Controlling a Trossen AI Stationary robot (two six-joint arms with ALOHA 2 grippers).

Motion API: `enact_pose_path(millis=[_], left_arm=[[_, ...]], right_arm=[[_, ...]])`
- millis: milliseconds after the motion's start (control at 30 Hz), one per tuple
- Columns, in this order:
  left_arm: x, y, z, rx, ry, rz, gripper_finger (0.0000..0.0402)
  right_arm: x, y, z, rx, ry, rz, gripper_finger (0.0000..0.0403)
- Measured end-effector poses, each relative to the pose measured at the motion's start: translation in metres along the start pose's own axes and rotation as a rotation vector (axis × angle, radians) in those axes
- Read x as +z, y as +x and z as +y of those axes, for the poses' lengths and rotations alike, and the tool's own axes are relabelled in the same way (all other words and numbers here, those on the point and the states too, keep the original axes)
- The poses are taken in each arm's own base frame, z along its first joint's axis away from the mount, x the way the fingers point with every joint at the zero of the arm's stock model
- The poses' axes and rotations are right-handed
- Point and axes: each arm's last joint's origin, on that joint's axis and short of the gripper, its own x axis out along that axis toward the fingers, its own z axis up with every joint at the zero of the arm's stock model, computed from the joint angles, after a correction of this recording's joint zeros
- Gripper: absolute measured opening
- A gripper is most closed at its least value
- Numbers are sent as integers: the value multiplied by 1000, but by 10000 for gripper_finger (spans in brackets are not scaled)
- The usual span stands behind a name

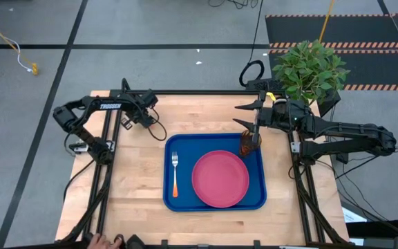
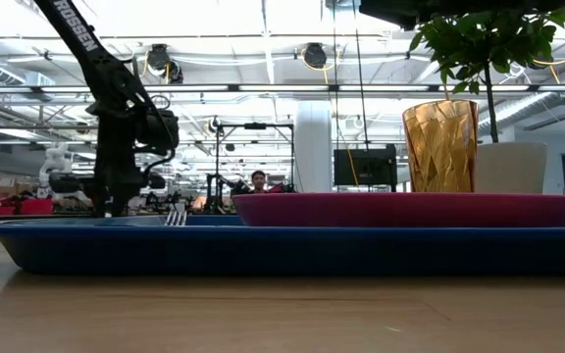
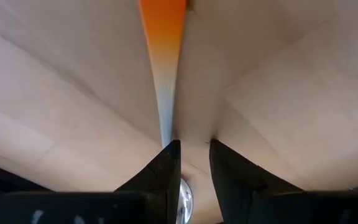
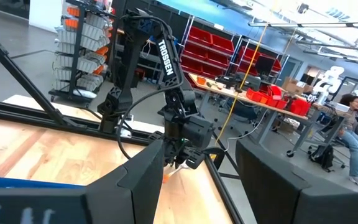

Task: Pick and place plate/cup/fork/spoon on tray
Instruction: Put the orange spoon on the blue tray between the orange fork and pink plate

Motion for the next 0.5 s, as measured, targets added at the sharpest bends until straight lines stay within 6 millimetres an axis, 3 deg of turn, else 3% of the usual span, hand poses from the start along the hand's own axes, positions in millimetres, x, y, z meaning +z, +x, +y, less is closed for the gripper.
enact_pose_path(millis=[300,500], left_arm=[[-6,-14,11,77,-72,34,88],[-10,-11,11,64,-111,-19,88]], right_arm=[[0,0,0,0,-13,-1,192],[0,0,0,0,-3,-2,192]])
